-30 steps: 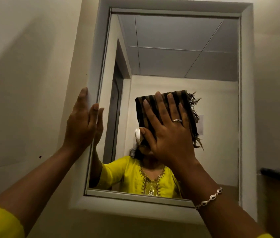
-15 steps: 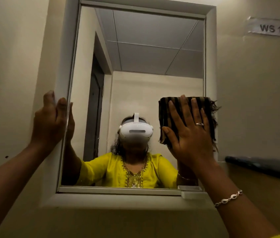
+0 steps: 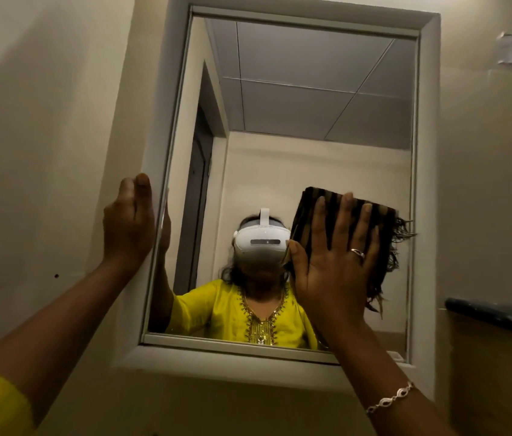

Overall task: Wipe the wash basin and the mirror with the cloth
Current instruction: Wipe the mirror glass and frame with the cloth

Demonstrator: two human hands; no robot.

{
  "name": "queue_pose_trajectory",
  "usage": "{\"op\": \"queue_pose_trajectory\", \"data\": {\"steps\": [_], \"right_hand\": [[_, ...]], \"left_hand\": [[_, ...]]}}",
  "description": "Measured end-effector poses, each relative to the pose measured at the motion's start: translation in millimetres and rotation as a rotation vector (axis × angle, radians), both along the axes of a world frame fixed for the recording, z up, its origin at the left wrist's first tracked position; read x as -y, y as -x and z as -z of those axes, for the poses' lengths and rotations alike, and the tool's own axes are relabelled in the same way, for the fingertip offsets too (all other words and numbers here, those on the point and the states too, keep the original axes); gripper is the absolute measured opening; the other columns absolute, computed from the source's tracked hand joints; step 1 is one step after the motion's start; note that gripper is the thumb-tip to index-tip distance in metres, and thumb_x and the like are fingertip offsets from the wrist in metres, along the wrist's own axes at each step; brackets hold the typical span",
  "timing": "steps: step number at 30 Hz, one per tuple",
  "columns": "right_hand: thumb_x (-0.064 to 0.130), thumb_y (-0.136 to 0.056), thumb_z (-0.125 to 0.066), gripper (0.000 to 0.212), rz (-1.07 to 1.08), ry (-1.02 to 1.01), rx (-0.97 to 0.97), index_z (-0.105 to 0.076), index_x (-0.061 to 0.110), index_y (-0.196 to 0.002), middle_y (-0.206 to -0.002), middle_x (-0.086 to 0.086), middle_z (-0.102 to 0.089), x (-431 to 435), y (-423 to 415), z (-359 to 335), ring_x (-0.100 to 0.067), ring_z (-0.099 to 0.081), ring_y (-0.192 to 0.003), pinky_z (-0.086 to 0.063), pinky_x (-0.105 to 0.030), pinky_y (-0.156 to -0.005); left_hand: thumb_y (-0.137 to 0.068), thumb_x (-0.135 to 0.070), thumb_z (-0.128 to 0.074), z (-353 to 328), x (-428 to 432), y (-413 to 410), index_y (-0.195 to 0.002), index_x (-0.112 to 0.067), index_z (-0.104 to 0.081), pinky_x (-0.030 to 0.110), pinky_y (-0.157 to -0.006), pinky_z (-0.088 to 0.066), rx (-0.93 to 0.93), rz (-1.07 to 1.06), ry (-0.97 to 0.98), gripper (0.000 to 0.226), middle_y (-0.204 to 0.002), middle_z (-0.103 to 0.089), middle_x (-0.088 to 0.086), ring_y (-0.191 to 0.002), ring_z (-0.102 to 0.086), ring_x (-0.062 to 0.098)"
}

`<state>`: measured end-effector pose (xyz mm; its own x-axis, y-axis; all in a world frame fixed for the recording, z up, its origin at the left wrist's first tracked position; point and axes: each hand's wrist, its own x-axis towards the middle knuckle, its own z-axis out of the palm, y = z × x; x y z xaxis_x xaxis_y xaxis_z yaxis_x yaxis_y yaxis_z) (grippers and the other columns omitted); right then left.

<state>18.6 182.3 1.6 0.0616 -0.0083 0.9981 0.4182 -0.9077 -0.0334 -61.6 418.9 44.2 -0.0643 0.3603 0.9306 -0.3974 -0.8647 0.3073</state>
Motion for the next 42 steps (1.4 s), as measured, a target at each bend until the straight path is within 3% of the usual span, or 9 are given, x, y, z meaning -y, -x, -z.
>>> {"op": "queue_pose_trajectory", "data": {"steps": [3,7,11,22,26,29,36,40,42], "right_hand": [[0.051,-0.093,-0.024,0.065,-0.018,0.054,0.026,-0.023,0.015,-0.146,-0.152,-0.02,-0.019,-21,8,0,-0.04,-0.011,-0.139,-0.012,-0.053,-0.111],[0.05,-0.093,-0.025,0.064,-0.053,0.129,0.046,-0.02,0.016,-0.147,-0.153,-0.018,-0.016,-48,18,-2,-0.04,-0.008,-0.14,-0.01,-0.054,-0.111],[0.049,-0.092,-0.027,0.064,-0.112,0.208,0.068,-0.018,0.017,-0.147,-0.154,-0.018,-0.015,-76,28,-7,-0.039,-0.006,-0.14,-0.009,-0.054,-0.111],[0.047,-0.092,-0.029,0.064,-0.175,0.431,0.105,-0.017,0.016,-0.147,-0.155,-0.017,-0.009,-133,44,-9,-0.037,0.002,-0.142,-0.002,-0.053,-0.113],[0.047,-0.091,-0.03,0.063,-0.174,0.533,0.155,-0.02,0.017,-0.147,-0.155,-0.016,-0.012,-126,40,-8,-0.036,-0.001,-0.142,-0.006,-0.052,-0.113],[0.048,-0.092,-0.034,0.062,-0.178,0.583,0.19,-0.023,0.019,-0.146,-0.154,-0.014,-0.017,-115,37,-5,-0.033,-0.004,-0.142,-0.007,-0.051,-0.113],[0.051,-0.092,-0.037,0.062,-0.144,0.579,0.186,-0.026,0.022,-0.146,-0.154,-0.011,-0.02,-74,27,1,-0.031,-0.009,-0.142,-0.006,-0.051,-0.114],[0.053,-0.093,-0.034,0.061,-0.102,0.551,0.163,-0.025,0.023,-0.146,-0.154,-0.01,-0.02,-43,19,4,-0.032,-0.012,-0.142,-0.011,-0.052,-0.113],[0.053,-0.094,-0.031,0.06,-0.088,0.543,0.155,-0.025,0.024,-0.146,-0.154,-0.01,-0.019,-27,15,5,-0.032,-0.013,-0.142,-0.013,-0.053,-0.113]], "left_hand": [[-0.099,-0.025,-0.027,1,0,1,-0.079,-0.011,-0.042,0.012,-0.037,-0.03,-0.007,0.034,0.022,0.028,-0.052,-0.035,0.0,-0.042,-0.037,0.009],[-0.097,-0.031,-0.023,4,1,4,-0.063,-0.024,-0.034,0.013,-0.039,-0.026,-0.037,0.095,0.052,0.037,-0.052,-0.033,0.001,-0.045,-0.032,0.014],[-0.094,-0.041,-0.019,6,2,5,-0.061,-0.023,-0.036,0.024,-0.046,-0.028,-0.074,0.171,0.097,0.041,-0.053,-0.035,0.003,-0.048,-0.034,0.015],[-0.099,-0.033,-0.017,7,-7,4,-0.054,-0.018,-0.037,0.008,-0.036,-0.028,-0.075,0.241,0.118,0.051,-0.049,-0.038,0.001,-0.035,-0.041,0.003],[-0.099,-0.033,-0.016,6,-11,3,-0.054,-0.014,-0.041,0.005,-0.039,-0.033,-0.085,0.25,0.13,0.054,-0.052,-0.044,0.003,-0.039,-0.047,-0.002],[-0.099,-0.031,-0.017,10,-8,6,-0.05,-0.014,-0.034,0.007,-0.036,-0.03,-0.09,0.211,0.145,0.054,-0.048,-0.036,0.003,-0.035,-0.043,0.0],[-0.1,-0.027,-0.021,19,-4,9,-0.05,-0.017,-0.028,0.009,-0.034,-0.023,-0.1,0.084,0.11,0.051,-0.047,-0.028,0.001,-0.038,-0.029,0.007],[-0.1,-0.027,-0.022,24,-3,9,-0.051,-0.017,-0.029,0.019,-0.042,-0.023,-0.122,0.068,0.098,0.05,-0.048,-0.028,0.002,-0.043,-0.027,0.014],[-0.1,-0.027,-0.023,26,-2,9,-0.051,-0.017,-0.028,0.016,-0.041,-0.023,-0.123,0.048,0.093,0.05,-0.048,-0.028,0.003,-0.043,-0.027,0.014]]}}
